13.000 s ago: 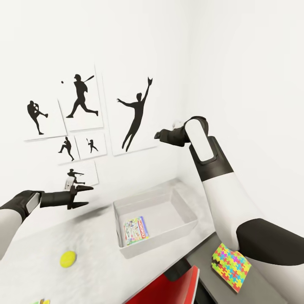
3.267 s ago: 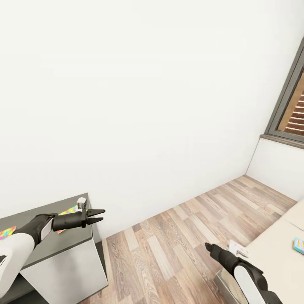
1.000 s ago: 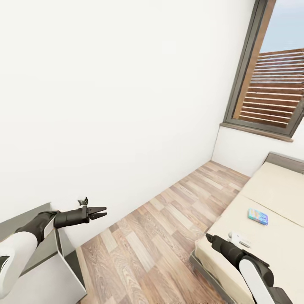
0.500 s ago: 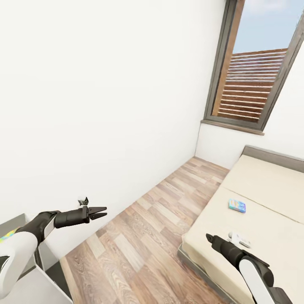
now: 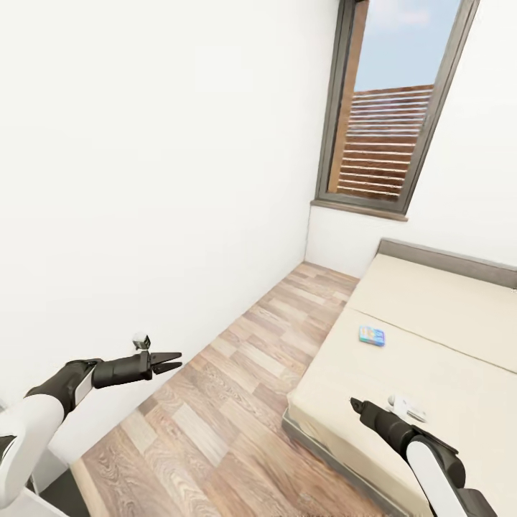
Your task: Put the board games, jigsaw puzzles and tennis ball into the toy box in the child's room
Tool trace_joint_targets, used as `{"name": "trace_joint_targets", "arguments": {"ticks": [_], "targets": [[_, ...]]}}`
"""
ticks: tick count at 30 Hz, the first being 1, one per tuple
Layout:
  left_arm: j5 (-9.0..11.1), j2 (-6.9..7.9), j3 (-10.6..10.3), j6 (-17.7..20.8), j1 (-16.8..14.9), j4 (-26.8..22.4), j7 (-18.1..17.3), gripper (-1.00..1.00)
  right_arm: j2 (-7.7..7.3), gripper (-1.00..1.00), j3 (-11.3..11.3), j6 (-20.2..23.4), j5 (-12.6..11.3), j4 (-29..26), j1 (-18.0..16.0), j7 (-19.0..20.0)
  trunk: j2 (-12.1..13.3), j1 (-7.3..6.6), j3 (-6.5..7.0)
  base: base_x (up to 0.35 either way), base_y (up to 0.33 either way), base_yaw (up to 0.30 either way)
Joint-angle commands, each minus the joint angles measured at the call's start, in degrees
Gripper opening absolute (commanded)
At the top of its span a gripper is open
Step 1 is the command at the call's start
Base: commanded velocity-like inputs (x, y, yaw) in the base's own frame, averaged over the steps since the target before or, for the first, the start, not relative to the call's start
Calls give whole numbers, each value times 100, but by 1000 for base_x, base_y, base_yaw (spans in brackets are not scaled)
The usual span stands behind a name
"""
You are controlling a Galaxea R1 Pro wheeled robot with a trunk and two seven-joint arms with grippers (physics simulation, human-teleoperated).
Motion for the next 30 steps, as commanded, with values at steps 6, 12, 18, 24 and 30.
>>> {"name": "trace_joint_targets", "arguments": {"ticks": [6,12,18,24,30], "targets": [[-14,7,12,59,-3,-1,-25,100,-5,100,12,4,-50,1,-7,-59,-13,4,-28,0,0,-268],[-14,-18,13,-73,-3,-1,-30,100,-5,100,12,4,-44,2,-7,-59,-13,4,-42,0,0,-268],[-20,-28,14,-140,-3,-1,-26,100,-5,100,12,4,-42,3,-7,-59,-13,4,-57,0,0,-268],[-28,-14,17,-150,-3,0,-19,100,-5,100,12,4,-45,3,-7,-59,-13,4,-72,0,0,-268],[-25,-10,15,-158,-3,1,-23,100,-5,100,12,3,-37,3,-7,-59,-13,4,-87,0,0,-268]]}}
